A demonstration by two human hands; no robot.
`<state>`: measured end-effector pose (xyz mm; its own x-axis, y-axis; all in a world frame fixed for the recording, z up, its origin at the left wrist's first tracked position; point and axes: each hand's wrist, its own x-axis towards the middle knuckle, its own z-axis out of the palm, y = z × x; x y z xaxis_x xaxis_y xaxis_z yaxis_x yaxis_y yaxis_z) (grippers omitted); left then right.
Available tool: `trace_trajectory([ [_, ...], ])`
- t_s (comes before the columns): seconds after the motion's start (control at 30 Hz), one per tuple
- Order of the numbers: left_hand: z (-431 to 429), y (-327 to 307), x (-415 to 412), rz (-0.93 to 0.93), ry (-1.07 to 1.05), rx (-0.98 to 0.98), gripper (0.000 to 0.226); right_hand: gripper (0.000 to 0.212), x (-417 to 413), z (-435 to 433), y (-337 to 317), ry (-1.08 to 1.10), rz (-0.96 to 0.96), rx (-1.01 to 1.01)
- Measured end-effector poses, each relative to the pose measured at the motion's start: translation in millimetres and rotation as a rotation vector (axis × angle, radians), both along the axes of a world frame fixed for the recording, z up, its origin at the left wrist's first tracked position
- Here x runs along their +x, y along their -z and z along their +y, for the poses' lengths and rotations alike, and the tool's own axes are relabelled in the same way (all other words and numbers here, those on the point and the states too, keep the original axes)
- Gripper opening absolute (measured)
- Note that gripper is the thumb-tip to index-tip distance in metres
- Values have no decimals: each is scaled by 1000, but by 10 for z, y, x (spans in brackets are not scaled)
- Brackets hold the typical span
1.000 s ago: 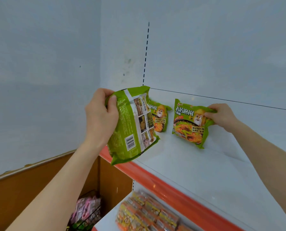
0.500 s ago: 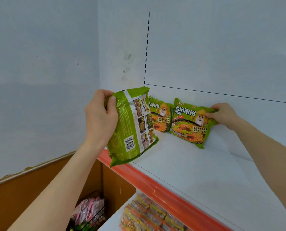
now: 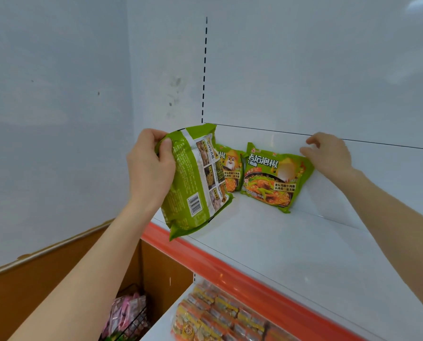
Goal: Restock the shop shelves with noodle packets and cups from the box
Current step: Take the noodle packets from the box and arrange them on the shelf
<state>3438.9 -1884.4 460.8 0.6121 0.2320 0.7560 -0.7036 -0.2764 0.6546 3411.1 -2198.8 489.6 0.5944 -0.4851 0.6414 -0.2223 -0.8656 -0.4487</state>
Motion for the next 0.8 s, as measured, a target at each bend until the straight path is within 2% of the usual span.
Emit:
trace_trajectory([
  [0.1,-20,-39,-3,46,15,-62,13,22,-190,417,-96,-168,-89,-45],
  [0.2,-64,-60,-74,41,53,-69,13,16,-366,1011,-129,-464,-17,194],
  [0.27,-107,-21,-193,-47,68,-1,11,27,-437,1325,-165,-570,78,450],
  [0.33,-141,58,-334,-183,80,96,14,50,-477,1505,-232,-606,171,669],
  [0.4,-170,136,-439,-263,102,206,28,66,-505,1608,-289,-605,236,774],
  [0.43,-180,178,-469,-281,112,262,32,67,-517,1656,-296,-599,256,793],
  [0.5,-203,296,-464,-332,47,429,21,56,-522,1742,-267,-588,252,809],
  [0.53,-219,352,-470,-351,15,501,32,46,-513,1779,-242,-577,234,808],
  [0.57,-237,413,-457,-392,-15,546,37,34,-509,1810,-218,-560,215,801],
  [0.63,-264,491,-444,-467,-3,555,24,11,-506,1847,-177,-538,175,797],
  [0.67,-252,503,-469,-494,41,543,14,11,-509,1847,-162,-538,151,802],
  [0.7,-233,502,-500,-482,125,515,18,14,-518,1839,-151,-543,127,805],
  [0.77,-157,464,-590,-337,336,411,33,19,-546,1796,-140,-556,87,791],
  [0.8,-112,452,-603,-251,400,333,34,19,-566,1762,-140,-567,74,777],
])
